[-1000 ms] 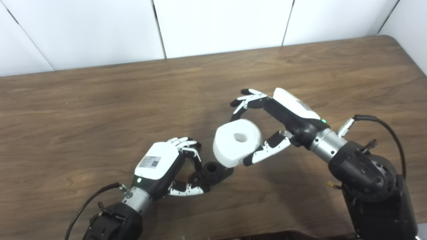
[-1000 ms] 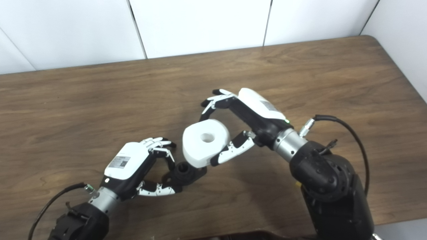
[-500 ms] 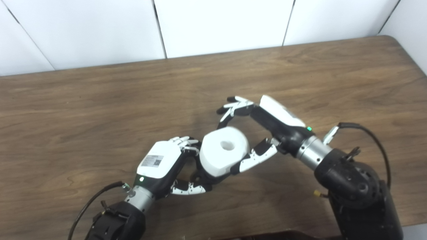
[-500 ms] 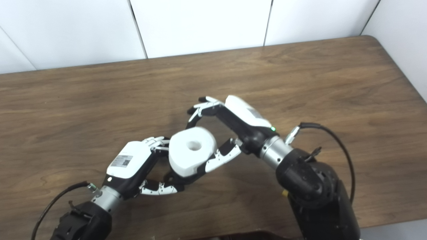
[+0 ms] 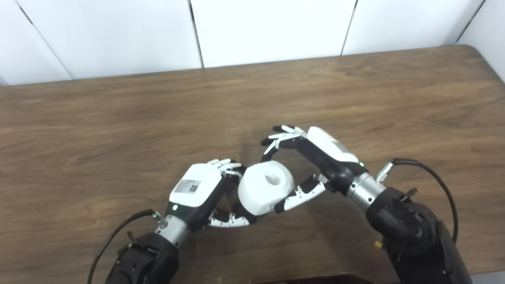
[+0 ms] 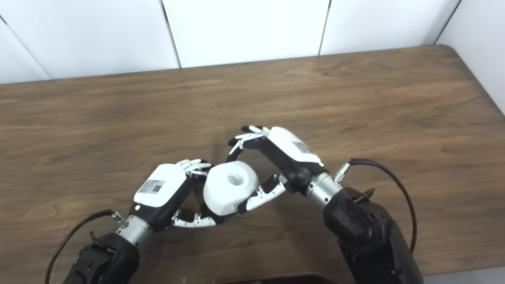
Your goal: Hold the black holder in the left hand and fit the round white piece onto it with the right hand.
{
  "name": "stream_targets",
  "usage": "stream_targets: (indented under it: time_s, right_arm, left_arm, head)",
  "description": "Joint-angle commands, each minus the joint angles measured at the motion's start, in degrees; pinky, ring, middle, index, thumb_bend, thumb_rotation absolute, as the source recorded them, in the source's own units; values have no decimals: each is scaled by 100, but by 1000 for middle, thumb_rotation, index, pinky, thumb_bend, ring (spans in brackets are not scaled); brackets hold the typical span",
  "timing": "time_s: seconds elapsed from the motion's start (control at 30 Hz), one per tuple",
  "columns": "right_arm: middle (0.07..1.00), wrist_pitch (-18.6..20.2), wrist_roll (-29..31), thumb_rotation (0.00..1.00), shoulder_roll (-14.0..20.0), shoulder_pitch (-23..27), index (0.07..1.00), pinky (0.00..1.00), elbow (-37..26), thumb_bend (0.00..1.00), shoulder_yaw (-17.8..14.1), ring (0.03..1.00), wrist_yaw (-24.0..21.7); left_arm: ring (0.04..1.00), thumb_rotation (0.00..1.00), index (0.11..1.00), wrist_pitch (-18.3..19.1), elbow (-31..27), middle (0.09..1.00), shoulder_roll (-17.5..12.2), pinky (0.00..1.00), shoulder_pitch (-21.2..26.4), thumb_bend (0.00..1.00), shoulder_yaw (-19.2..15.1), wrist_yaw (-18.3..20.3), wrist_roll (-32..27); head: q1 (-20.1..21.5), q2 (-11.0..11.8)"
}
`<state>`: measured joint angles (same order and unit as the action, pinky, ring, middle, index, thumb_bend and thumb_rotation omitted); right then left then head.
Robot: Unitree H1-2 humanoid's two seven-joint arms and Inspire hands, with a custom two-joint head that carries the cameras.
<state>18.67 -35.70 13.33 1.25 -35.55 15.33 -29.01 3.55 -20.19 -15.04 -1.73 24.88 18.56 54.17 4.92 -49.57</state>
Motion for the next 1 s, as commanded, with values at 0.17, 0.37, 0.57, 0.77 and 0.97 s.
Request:
stream_targets:
  time_s: [0.17,0.37,0.57,0.77,0.97]
  right_arm:
    - [815,-207,-138,137,79,51,483,1000,-32,523,156,954,85]
    - [809,-264,-160,137,57,35,483,1000,-68,524,252,946,126]
    - [805,-272,-221,139,59,51,483,1000,-97,524,367,944,123]
    - [800,-225,-311,139,88,75,483,1000,-167,525,449,938,27]
    - [801,-142,-318,137,158,113,483,985,-247,525,434,937,-128]
  left_arm:
    - [889,64,490,180,246,831,0,880,-55,512,150,344,130]
    - [889,64,490,209,222,832,14,880,-49,512,176,358,164]
    - [888,63,490,236,200,832,27,878,-35,512,190,378,174]
    - [887,63,490,272,152,831,55,878,-34,512,196,415,189]
    - [885,63,490,296,127,830,84,874,-36,512,218,425,219]
  head:
    - [4,-12]
    - [-11,-26]
    - [-27,-57]
    - [-23,-93]
    - [-33,-107]
